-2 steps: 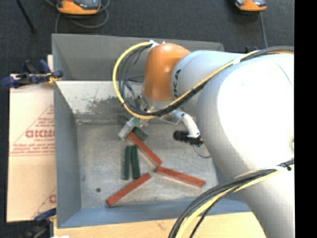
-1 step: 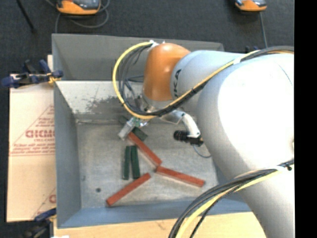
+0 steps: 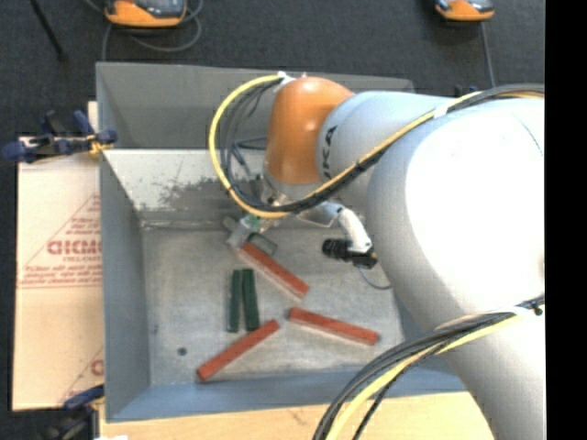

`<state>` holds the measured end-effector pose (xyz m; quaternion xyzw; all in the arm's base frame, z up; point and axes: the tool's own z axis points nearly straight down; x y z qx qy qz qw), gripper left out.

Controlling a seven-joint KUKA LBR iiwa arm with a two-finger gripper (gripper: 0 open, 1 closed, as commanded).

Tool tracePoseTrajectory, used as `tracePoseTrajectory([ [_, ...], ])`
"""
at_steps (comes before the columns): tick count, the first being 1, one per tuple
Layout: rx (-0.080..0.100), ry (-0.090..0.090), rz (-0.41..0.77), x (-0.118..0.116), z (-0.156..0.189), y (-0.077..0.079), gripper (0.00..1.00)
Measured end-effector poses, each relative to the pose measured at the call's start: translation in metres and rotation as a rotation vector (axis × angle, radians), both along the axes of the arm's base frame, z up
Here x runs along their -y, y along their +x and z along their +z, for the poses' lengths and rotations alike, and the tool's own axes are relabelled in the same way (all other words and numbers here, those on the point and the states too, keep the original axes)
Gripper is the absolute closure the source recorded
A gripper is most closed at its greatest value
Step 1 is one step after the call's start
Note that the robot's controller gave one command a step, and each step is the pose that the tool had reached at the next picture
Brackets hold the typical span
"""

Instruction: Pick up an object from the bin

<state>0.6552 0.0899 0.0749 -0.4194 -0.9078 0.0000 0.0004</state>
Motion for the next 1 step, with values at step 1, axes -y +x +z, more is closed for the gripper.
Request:
tracePoseTrajectory([
  [1, 0.003, -0.001, 0.002, 0.0006, 0.0106, 0.0005, 1.00],
])
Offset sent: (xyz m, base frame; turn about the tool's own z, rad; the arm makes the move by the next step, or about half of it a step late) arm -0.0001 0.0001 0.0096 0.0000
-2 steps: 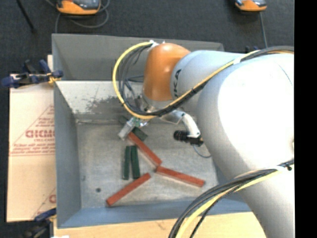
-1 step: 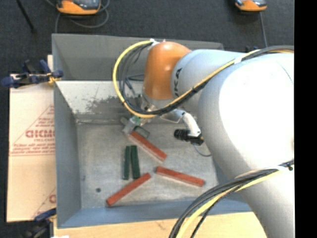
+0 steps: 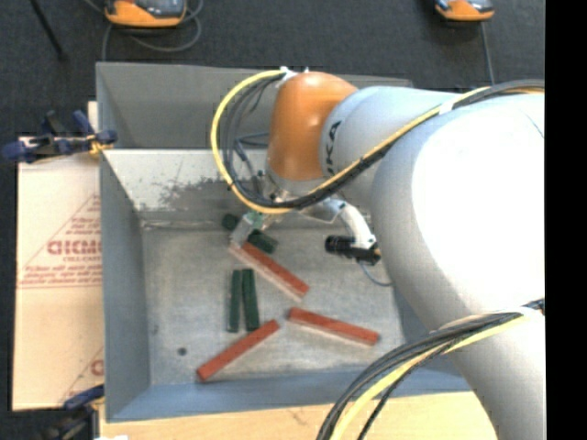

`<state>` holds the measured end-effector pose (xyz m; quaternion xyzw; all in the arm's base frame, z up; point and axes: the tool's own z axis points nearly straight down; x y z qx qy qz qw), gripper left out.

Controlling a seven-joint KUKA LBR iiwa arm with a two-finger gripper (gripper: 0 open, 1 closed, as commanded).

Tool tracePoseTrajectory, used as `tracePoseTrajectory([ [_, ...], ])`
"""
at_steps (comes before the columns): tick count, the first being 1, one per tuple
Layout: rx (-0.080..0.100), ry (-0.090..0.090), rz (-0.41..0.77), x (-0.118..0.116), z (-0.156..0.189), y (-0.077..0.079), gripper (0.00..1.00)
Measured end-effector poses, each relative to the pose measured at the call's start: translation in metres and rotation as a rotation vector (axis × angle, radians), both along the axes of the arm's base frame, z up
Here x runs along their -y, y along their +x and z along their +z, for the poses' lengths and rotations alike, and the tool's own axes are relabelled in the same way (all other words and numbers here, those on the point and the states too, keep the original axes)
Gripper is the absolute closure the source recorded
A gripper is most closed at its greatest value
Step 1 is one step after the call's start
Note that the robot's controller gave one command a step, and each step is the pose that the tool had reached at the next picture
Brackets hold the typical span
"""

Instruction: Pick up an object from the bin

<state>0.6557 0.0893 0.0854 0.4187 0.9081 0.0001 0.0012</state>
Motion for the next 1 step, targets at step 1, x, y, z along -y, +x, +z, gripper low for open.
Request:
tracePoseTrajectory([
  [1, 0.009, 0.001, 0.004, 0.0013, 0.1123, 0.0027, 1.00],
])
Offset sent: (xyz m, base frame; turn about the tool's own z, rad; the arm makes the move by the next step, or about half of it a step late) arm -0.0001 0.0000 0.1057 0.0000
